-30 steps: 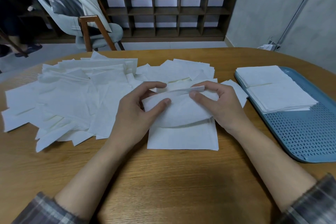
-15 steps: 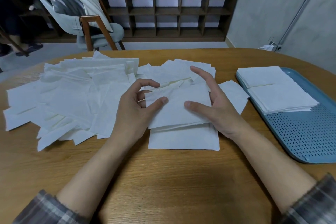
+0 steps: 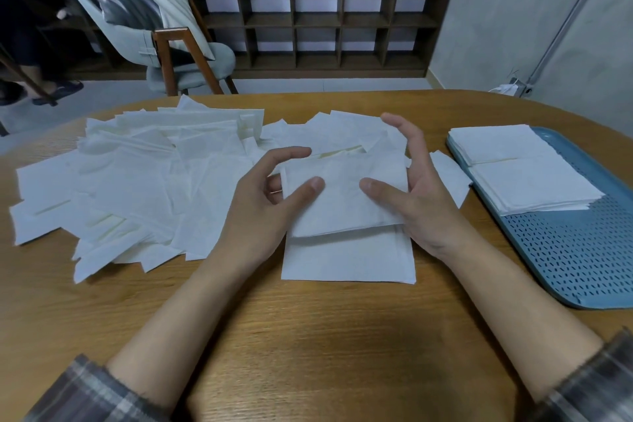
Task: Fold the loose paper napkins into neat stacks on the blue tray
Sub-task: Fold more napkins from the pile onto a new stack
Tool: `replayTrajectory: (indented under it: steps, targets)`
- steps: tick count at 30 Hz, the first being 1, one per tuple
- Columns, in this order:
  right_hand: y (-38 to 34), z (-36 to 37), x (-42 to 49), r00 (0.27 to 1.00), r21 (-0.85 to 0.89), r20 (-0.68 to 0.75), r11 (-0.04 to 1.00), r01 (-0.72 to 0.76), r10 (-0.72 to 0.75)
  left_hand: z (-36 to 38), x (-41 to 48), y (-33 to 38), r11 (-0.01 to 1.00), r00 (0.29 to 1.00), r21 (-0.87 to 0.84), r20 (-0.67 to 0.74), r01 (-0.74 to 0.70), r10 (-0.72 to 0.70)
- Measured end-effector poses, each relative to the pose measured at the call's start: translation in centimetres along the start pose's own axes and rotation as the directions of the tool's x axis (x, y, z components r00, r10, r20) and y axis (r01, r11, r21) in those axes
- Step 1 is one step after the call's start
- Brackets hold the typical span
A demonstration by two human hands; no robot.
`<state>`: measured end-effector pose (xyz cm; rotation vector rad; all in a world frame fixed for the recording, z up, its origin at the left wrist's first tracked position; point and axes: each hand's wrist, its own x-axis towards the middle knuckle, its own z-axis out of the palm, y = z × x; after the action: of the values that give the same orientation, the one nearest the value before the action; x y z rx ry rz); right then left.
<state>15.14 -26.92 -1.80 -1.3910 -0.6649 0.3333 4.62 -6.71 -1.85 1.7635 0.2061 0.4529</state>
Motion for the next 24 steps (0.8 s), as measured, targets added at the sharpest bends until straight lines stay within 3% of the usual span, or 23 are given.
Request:
replayTrajectory:
  steps: [3, 6, 9, 11, 13, 17, 24]
  targets:
    - [0.0, -0.1, 0.0, 0.999, -0.025, 0.027, 0.999, -0.022, 0.023, 0.3, -0.1, -0.1, 1.0, 0.999, -0.002, -0.041, -0.011, 0.011]
    - [0.1, -0.1, 0.1, 0.999, -0.168, 0.044, 0.986, 0.008, -0.001, 0.3, -0.1, -0.6, 1.0, 0.997, 0.028, -0.081, -0.011, 0.013]
    - [0.6, -0.6, 0.3, 0.997, -0.294, -0.069, 0.956, -0.004, -0.017, 0.6, -0.3, -1.0, 0.96, 0.983, 0.243, -0.08, -0.139, 0.163]
    - [0.8, -1.0, 0.5, 0.989, -0.332, -0.145, 0.943, -0.014, -0.036, 0.8, -0.4, -1.0, 0.886, 0.952, 0.362, 0.015, -0.29, 0.305]
    - [1.0, -1.4, 0.6, 0.981, -0.332, -0.187, 0.943, -0.022, -0.043, 0.8, -0.7, -0.9, 0.856, 0.923, 0.349, 0.178, -0.382, 0.34]
    - [1.1, -1.3, 0.6, 0.98, -0.335, -0.195, 0.942, -0.019, -0.05, 1.2, -1.4, -1.2, 0.815, 0.817, 0.394, 0.555, -0.425, 0.157]
    - [1.2, -1.1, 0.7, 0.982, -0.327, -0.186, 0.945, -0.02, -0.044, 2.0, -1.9, -1.9, 0.749, 0.783, 0.386, 0.557, -0.539, 0.277]
